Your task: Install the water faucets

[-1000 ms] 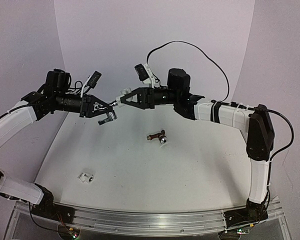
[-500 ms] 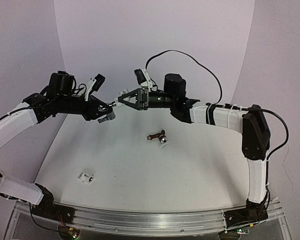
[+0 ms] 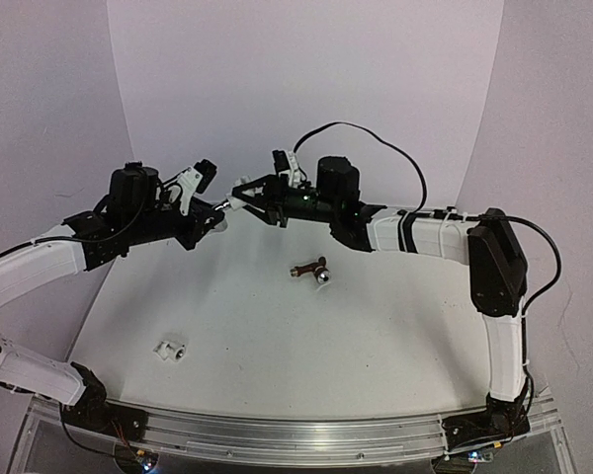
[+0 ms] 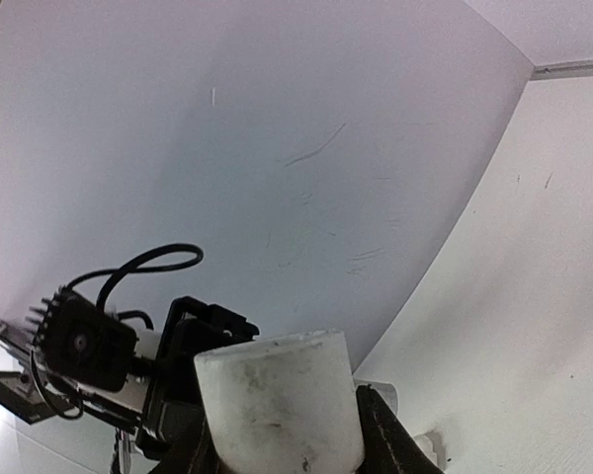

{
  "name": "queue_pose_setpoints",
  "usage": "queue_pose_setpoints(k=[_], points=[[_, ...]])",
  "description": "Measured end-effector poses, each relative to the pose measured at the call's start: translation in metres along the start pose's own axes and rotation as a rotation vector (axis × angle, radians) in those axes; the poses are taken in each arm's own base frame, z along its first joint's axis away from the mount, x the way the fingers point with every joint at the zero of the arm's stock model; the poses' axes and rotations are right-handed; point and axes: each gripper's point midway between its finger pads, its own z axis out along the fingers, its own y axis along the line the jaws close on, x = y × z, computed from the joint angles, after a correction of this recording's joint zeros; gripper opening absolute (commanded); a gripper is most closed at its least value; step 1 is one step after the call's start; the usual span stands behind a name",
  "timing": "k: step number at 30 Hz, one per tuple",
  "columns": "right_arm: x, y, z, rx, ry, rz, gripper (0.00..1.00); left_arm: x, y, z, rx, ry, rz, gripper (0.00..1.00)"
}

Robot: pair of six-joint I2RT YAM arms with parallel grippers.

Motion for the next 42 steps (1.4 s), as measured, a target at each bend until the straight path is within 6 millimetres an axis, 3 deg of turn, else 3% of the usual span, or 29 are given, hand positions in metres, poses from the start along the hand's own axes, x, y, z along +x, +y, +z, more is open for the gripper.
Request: queue_pose_setpoints(k=[10,12,16,18,20,23,25,29,33,37,40,42], points=[[-0.014,-0.045,-0.001,0.114,-0.157,0.22,0.0,0.019,0.019,0.038,-0.193,0.015,0.23,0.0],[-0.012,-0.055,-0.002,0.137,-0.17,0.267,0.16,0.027,0.021,0.044,-0.212,0.026,0.255,0.0],[-0.005,-0.068,-0.006,0.164,-0.177,0.308,0.7,0.037,0.019,0.049,-0.208,0.037,0.248,0.0],[0.012,-0.071,-0.007,0.179,-0.14,0.332,0.88,0.04,0.019,0.05,-0.21,0.036,0.244,0.0],[0.042,-0.07,-0.007,0.196,-0.075,0.336,0.97,0.043,0.019,0.05,-0.21,0.037,0.224,0.0],[0.083,-0.062,-0.011,0.218,0.015,0.302,0.98,0.045,0.021,0.049,-0.197,0.027,0.149,0.0],[0.099,-0.053,-0.022,0.222,0.057,0.245,0.98,0.045,0.023,0.046,-0.171,0.015,0.075,0.0],[0.079,-0.034,-0.055,0.201,0.067,0.002,0.98,0.041,0.03,0.031,-0.058,-0.007,-0.128,0.0],[0.046,-0.004,-0.087,0.189,0.088,-0.492,0.98,0.03,0.027,0.018,0.16,0.029,-0.346,0.0],[0.045,0.02,-0.099,0.175,0.174,-0.972,0.98,0.011,-0.019,0.007,0.495,0.091,-0.466,0.0],[0.047,0.025,-0.099,0.153,0.252,-1.244,0.98,0.014,-0.054,-0.012,0.702,0.165,-0.553,0.0],[0.05,0.026,-0.1,0.127,0.293,-1.381,0.98,0.015,-0.066,-0.023,0.79,0.201,-0.603,0.0]])
